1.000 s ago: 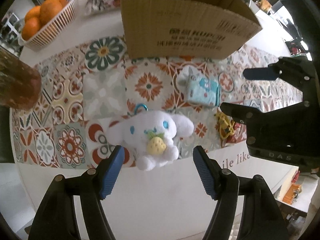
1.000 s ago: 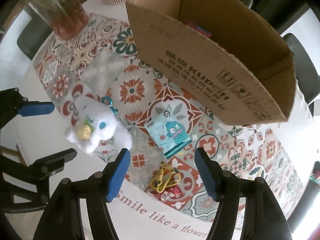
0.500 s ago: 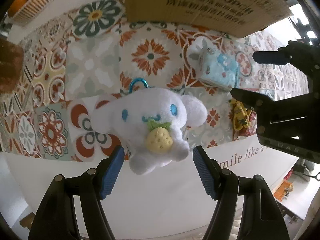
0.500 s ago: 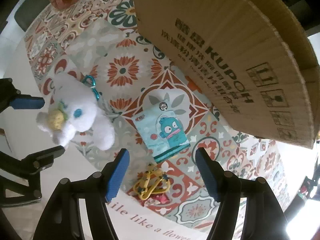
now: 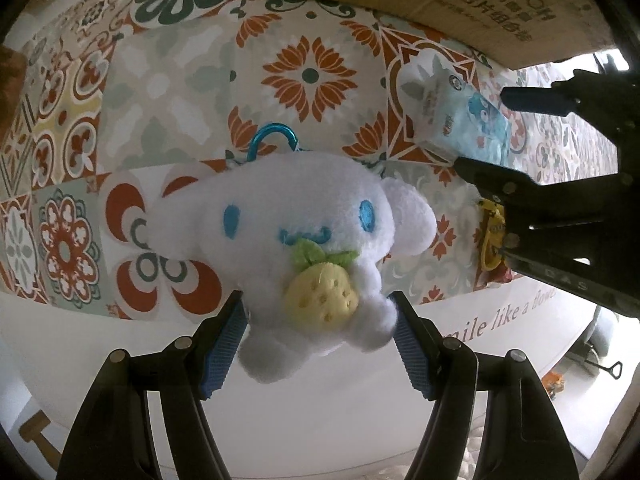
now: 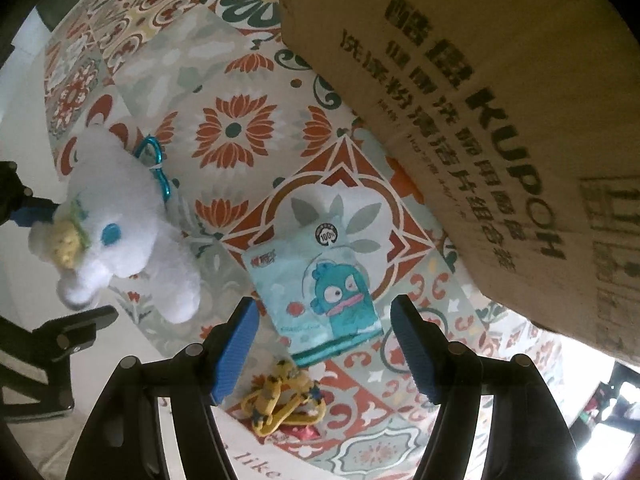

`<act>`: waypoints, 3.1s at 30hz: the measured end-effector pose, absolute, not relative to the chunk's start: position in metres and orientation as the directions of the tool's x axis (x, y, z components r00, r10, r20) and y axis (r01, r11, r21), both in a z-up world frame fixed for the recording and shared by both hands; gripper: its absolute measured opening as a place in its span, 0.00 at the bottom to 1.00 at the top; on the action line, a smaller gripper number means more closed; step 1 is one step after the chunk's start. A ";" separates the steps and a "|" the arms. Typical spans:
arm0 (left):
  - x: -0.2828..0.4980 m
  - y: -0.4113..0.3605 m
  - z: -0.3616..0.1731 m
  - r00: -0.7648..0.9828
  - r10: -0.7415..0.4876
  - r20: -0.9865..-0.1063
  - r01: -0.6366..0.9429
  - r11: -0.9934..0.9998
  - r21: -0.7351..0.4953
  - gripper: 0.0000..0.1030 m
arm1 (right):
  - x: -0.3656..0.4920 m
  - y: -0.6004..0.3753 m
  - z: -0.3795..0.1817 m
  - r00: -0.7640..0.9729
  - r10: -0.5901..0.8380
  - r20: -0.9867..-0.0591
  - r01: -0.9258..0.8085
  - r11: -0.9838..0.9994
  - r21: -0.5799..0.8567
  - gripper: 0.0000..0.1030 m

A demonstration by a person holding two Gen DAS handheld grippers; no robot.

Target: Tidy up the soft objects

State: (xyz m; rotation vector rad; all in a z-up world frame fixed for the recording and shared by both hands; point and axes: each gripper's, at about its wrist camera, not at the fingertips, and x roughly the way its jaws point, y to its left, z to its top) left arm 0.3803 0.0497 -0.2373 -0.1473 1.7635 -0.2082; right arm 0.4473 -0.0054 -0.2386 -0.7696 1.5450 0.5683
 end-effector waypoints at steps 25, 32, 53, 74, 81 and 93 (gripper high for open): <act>0.371 0.081 -0.238 -0.015 -0.267 -0.964 -0.062 0.962 -0.266 0.53 | 0.422 -0.037 -0.271 0.004 0.027 -1.000 -0.544 0.839 0.020 0.53; 0.350 0.089 -0.227 0.061 -0.296 -0.953 -0.081 0.950 -0.300 0.53 | 0.402 -0.061 -0.252 0.129 0.075 -0.989 -0.399 0.917 0.017 0.53; 0.321 0.086 -0.130 0.335 -0.226 -0.915 0.014 0.972 -0.235 0.53 | 0.362 -0.097 -0.165 0.373 0.158 -0.914 -0.134 0.984 0.115 0.53; 0.332 0.068 -0.056 0.518 -0.270 -0.812 0.127 0.963 -0.240 0.53 | 0.347 -0.112 -0.070 0.599 0.144 -0.788 -0.087 0.990 0.115 0.53; 0.344 0.069 -0.032 0.563 -0.266 -0.783 0.151 0.964 -0.220 0.53 | 0.355 -0.111 -0.047 0.639 0.154 -0.754 -0.096 0.988 0.120 0.53; 0.372 0.069 -0.008 0.597 -0.268 -0.757 0.181 0.963 -0.198 0.53 | 0.377 -0.109 -0.019 0.676 0.159 -0.720 -0.112 0.987 0.113 0.53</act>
